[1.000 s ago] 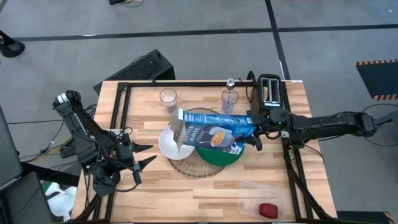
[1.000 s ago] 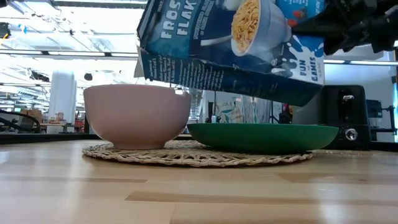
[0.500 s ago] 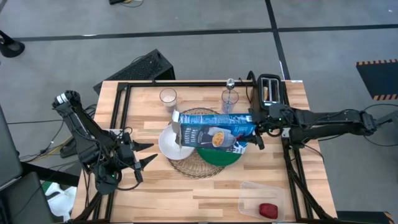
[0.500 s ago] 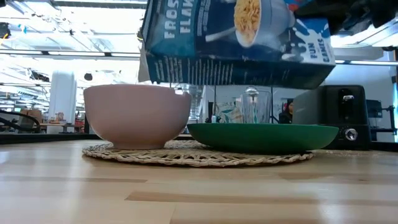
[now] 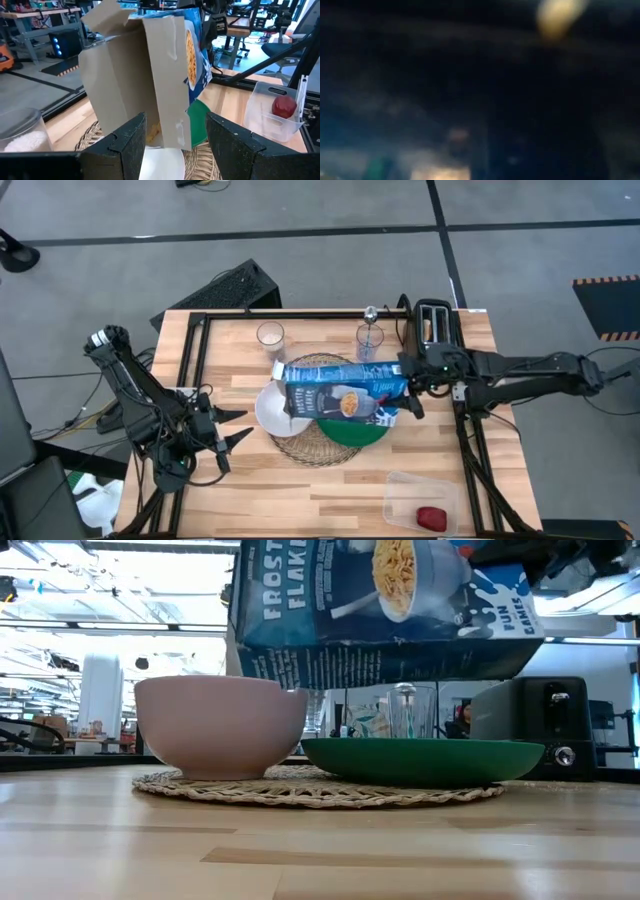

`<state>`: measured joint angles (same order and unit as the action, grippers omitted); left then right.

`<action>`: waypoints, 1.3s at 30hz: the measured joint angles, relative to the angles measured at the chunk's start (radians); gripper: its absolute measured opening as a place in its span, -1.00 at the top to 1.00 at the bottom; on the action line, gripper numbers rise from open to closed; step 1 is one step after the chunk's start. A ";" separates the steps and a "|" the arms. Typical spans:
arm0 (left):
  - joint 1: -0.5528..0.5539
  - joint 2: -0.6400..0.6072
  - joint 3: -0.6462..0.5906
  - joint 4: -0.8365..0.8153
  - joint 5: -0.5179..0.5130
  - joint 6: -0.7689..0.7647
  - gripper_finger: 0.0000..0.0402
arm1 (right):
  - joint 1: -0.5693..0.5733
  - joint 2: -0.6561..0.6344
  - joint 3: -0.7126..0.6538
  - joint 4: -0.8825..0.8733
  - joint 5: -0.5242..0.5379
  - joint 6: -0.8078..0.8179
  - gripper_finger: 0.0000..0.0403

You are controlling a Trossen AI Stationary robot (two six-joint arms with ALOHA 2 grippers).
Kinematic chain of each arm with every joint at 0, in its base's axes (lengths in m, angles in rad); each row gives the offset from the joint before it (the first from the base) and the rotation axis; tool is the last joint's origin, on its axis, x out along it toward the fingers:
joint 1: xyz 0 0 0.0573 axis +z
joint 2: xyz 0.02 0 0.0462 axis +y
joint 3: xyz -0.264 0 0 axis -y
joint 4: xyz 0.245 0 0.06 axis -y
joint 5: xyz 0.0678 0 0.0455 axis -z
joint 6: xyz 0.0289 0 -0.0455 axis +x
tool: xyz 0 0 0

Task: Arrange a breakfast setting
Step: Pour the cereal into the white bowl

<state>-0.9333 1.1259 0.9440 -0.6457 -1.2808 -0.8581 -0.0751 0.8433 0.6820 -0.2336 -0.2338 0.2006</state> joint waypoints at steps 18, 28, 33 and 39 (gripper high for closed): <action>0.000 0.000 0.000 -0.018 -0.001 0.001 0.06 | 0.001 0.127 0.226 -0.188 0.000 -0.060 -0.59; 0.007 0.000 0.000 -0.020 -0.003 0.000 0.06 | 0.002 0.165 0.276 -0.258 -0.003 -0.053 -0.59; 0.008 0.000 0.000 -0.024 -0.003 0.000 0.06 | 0.001 0.187 0.278 -0.248 -0.005 -0.059 -0.59; 0.008 0.000 0.000 -0.024 -0.002 0.001 0.06 | 0.001 0.179 0.278 -0.192 -0.005 -0.072 -0.59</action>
<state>-0.9257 1.1263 0.9443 -0.6697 -1.2831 -0.8573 -0.0745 1.0225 0.9601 -0.4255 -0.2386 0.1285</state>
